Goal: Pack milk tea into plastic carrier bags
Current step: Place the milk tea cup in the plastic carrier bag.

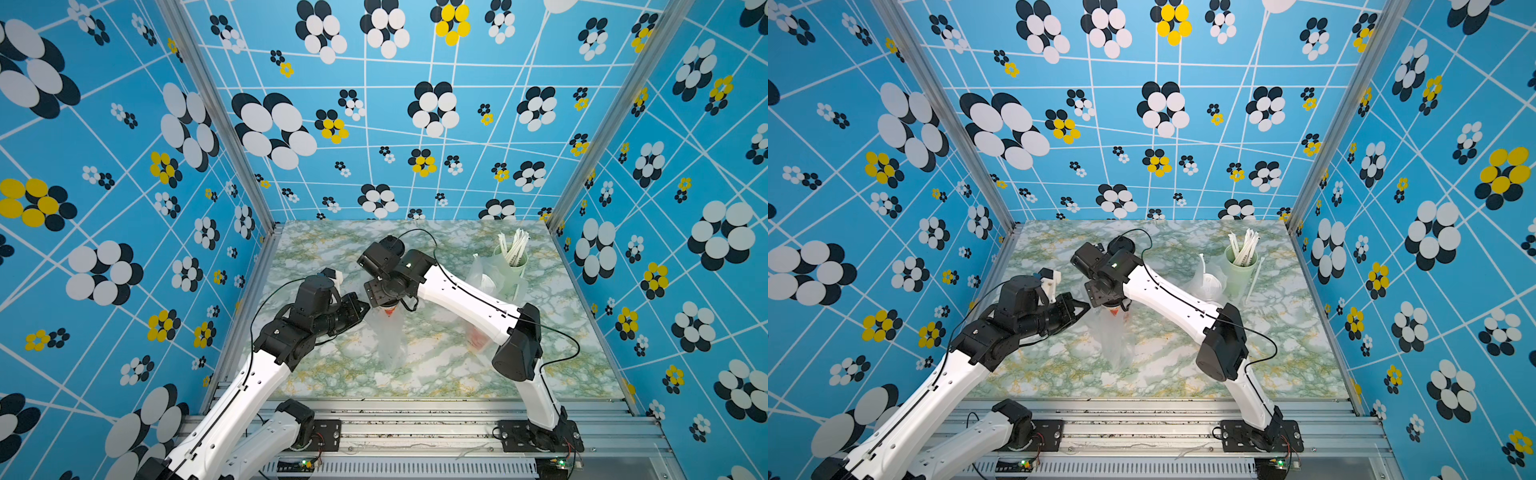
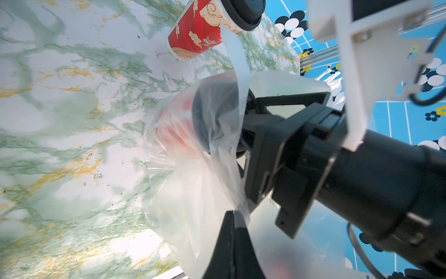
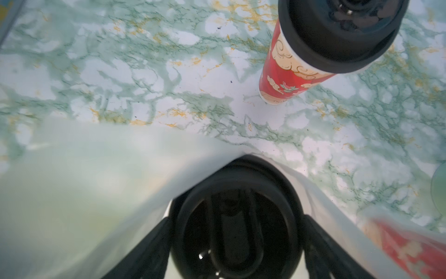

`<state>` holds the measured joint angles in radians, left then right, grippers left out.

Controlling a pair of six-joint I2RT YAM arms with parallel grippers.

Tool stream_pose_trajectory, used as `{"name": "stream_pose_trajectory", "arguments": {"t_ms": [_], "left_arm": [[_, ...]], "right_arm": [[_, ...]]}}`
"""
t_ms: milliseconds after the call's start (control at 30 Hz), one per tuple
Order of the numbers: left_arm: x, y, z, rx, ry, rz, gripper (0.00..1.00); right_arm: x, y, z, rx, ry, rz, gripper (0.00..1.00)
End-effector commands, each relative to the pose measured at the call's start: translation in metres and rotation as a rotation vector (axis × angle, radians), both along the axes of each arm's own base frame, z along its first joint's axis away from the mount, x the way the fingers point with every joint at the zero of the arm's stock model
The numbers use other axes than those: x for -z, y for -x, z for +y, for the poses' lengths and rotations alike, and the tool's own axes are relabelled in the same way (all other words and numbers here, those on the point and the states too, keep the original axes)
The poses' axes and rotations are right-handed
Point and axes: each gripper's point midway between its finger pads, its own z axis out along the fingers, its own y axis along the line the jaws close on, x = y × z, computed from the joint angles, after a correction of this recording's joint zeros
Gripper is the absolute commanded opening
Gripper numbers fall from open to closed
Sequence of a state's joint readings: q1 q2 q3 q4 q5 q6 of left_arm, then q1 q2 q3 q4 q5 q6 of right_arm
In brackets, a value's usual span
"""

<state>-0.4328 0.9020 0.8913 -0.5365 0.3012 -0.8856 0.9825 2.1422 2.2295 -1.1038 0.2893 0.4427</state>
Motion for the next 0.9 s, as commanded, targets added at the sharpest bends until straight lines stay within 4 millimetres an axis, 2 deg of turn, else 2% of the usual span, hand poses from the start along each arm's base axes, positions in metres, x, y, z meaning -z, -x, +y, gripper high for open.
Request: {"name": "stream_pose_trajectory", "arguments": {"t_ms": [0,100,267,300,333,433,567,667,867], "left_arm": [[-0.009,0.005,0.003,0.029,-0.026,-0.013,0.06],[-0.014,0.01,0.005,0.033,-0.035,-0.01,0.16],[-0.023,0.02,0.006,0.055,-0.04,0.004,0.4],[-0.026,0.022,0.006,0.063,-0.044,0.006,0.42],[-0.027,0.025,0.005,0.068,-0.052,0.014,0.49],[-0.027,0.034,0.004,0.086,-0.08,0.043,0.57],[-0.025,0.046,-0.009,0.141,-0.105,0.069,0.61],[-0.024,0.053,-0.019,0.175,-0.125,0.08,0.62],[-0.015,0.064,-0.031,0.222,-0.182,0.113,0.64]], "right_arm": [[-0.029,0.015,-0.009,-0.016,-0.033,0.028,0.86],[-0.048,0.021,-0.013,-0.013,-0.061,0.029,0.87],[-0.076,0.035,-0.029,0.014,-0.085,0.044,0.84],[-0.082,0.039,-0.034,0.021,-0.086,0.046,0.84],[-0.089,0.042,-0.039,0.029,-0.088,0.042,0.84],[-0.107,0.053,-0.057,0.057,-0.085,0.032,0.84],[-0.119,0.067,-0.08,0.093,-0.05,0.023,0.85],[-0.114,0.079,-0.087,0.099,-0.027,0.067,0.86],[-0.083,0.097,-0.07,0.061,-0.028,0.188,0.83]]}}
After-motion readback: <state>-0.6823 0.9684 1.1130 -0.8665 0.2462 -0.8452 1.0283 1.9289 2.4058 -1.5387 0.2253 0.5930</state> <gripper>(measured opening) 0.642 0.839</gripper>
